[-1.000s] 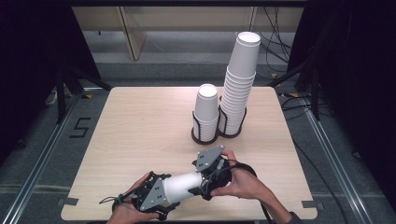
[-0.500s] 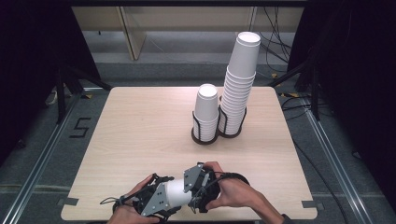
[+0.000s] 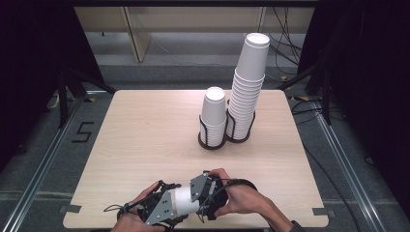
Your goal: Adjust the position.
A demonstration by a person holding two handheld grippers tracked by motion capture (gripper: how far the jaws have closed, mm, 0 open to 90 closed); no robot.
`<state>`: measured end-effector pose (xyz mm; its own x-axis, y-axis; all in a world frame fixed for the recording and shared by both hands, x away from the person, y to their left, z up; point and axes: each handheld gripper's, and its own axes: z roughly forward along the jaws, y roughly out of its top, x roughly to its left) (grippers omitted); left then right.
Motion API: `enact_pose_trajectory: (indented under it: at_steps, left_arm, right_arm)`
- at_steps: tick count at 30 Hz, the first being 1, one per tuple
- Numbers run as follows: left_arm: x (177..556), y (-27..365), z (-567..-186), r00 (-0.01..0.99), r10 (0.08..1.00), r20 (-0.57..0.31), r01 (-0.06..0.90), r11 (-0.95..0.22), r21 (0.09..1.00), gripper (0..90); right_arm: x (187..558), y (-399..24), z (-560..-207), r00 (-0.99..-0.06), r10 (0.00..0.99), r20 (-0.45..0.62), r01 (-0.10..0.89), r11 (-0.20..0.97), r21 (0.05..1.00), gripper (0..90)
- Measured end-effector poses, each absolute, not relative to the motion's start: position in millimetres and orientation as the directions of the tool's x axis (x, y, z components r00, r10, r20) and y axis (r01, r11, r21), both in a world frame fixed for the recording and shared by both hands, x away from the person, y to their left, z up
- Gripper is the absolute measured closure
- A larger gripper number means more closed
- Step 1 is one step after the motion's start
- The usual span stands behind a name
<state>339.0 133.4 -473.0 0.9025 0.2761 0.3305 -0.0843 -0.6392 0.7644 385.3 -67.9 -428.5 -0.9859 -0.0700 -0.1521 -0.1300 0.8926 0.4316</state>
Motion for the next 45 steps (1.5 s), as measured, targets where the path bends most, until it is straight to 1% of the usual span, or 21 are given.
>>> enact_pose_trajectory:
  at_steps: [2, 3, 4, 6, 7, 8, 9, 10, 11, 12, 14, 21, 27, 31, 33, 35, 37, 40, 41, 42, 45]
  left_arm:
    - [339.8, 133.5, -473.8, 0.907, 0.285, 0.31, -0.076, -0.613, 0.787, 10.8]
    - [340.2, 134.6, -474.9, 0.908, 0.293, 0.298, -0.073, -0.591, 0.803, 9.7]
    - [340.2, 134.6, -474.9, 0.908, 0.293, 0.298, -0.073, -0.591, 0.803, 8.4]
    - [343.0, 139.0, -478.6, 0.909, 0.333, 0.251, -0.049, -0.512, 0.858, 7.1]
    - [344.1, 141.1, -479.3, 0.909, 0.353, 0.222, -0.035, -0.466, 0.884, 5.9]
    - [344.1, 141.1, -479.3, 0.909, 0.353, 0.222, -0.035, -0.466, 0.884, 4.8]
    - [346.4, 146.1, -476.9, 0.917, 0.359, 0.172, -0.021, -0.387, 0.922, 5.8]
    - [346.5, 148.1, -475.2, 0.917, 0.366, 0.156, -0.02, -0.35, 0.937, 7.2]
    - [346.5, 148.7, -474.6, 0.918, 0.369, 0.146, -0.023, -0.317, 0.948, 6.7]
    - [346.5, 148.7, -474.6, 0.918, 0.369, 0.146, -0.023, -0.317, 0.948, 6.3]
    - [345.9, 151.3, -472.0, 0.923, 0.367, 0.112, -0.013, -0.261, 0.965, 6.1]
    - [344.3, 146.9, -474.2, 0.926, 0.367, 0.09, -0.005, -0.225, 0.974, 5.0]
    - [345.4, 148.7, -468.4, 0.935, 0.338, 0.108, -0.015, -0.267, 0.964, 8.2]
    - [344.1, 146.5, -465.6, 0.936, 0.335, 0.103, -0.005, -0.279, 0.96, 10.2]
    - [343.8, 146.2, -464.4, 0.934, 0.338, 0.115, -0.009, -0.3, 0.954, 10.3]
    - [343.9, 146.1, -464.7, 0.933, 0.343, 0.114, -0.002, -0.311, 0.95, 10.4]
    - [343.7, 145.7, -465.0, 0.933, 0.34, 0.115, 0.002, -0.325, 0.946, 10.3]
    - [343.9, 144.1, -466.7, 0.931, 0.353, 0.09, 0.026, -0.309, 0.951, 8.8]
    - [345.6, 145.9, -468.4, 0.925, 0.376, 0.043, 0.058, -0.253, 0.966, 7.1]
    - [345.6, 145.9, -468.4, 0.925, 0.376, 0.043, 0.058, -0.253, 0.966, 6.4]
    - [348.6, 148.4, -470.4, 0.916, 0.401, -0.024, 0.102, -0.174, 0.979, 4.0]
  right_arm:
    - [389.7, -68.7, -427.7, -0.976, -0.117, -0.183, -0.187, 0.881, 0.434, 21.2]
    - [387.8, -70.2, -426.4, -0.982, -0.089, -0.166, -0.154, 0.888, 0.433, 21.0]
    - [387.8, -70.2, -426.4, -0.982, -0.089, -0.166, -0.154, 0.888, 0.433, 21.0]
    - [392.0, -72.5, -424.4, -0.978, -0.122, -0.17, -0.189, 0.864, 0.467, 20.5]
    - [391.8, -74.9, -423.1, -0.983, -0.097, -0.159, -0.163, 0.863, 0.479, 20.5]
    - [391.8, -74.9, -423.1, -0.983, -0.097, -0.159, -0.163, 0.863, 0.479, 20.5]
    - [396.3, -79.8, -421.6, -0.99, -0.093, -0.104, -0.135, 0.821, 0.555, 20.5]
    - [397.5, -82.5, -420.5, -0.993, -0.074, -0.089, -0.112, 0.816, 0.568, 20.6]
    - [402.3, -83.3, -420.5, -0.989, -0.107, -0.098, -0.145, 0.787, 0.599, 20.6]
    - [402.3, -83.3, -420.5, -0.989, -0.107, -0.098, -0.145, 0.787, 0.599, 20.6]
    - [403.9, -87.2, -417.4, -0.993, -0.107, -0.058, -0.119, 0.75, 0.65, 20.6]
    - [402.1, -83.9, -419.0, -0.991, -0.124, -0.055, -0.129, 0.738, 0.662, 20.4]
    - [402.5, -83.2, -421.9, -0.992, -0.119, -0.041, -0.116, 0.737, 0.666, 20.3]
    - [399.5, -82.4, -424.1, -0.994, -0.106, -0.039, -0.107, 0.773, 0.625, 17.3]
    - [398.3, -81.5, -425.8, -0.991, -0.102, -0.089, -0.135, 0.797, 0.589, 16.4]
    - [395.7, -79.5, -426.9, -0.991, -0.107, -0.085, -0.136, 0.802, 0.582, 17.8]
    - [393.2, -76.4, -427.7, -0.987, -0.114, -0.112, -0.157, 0.815, 0.558, 22.8]
    - [392.7, -74.9, -430.1, -0.987, -0.11, -0.12, -0.158, 0.826, 0.541, 22.9]
    - [395.7, -75.8, -433.2, -0.987, -0.119, -0.111, -0.161, 0.812, 0.561, 22.8]
    - [395.7, -75.8, -433.2, -0.987, -0.119, -0.111, -0.161, 0.812, 0.561, 22.8]
    - [403.2, -81.5, -433.7, -0.987, -0.119, -0.103, -0.158, 0.764, 0.625, 22.8]
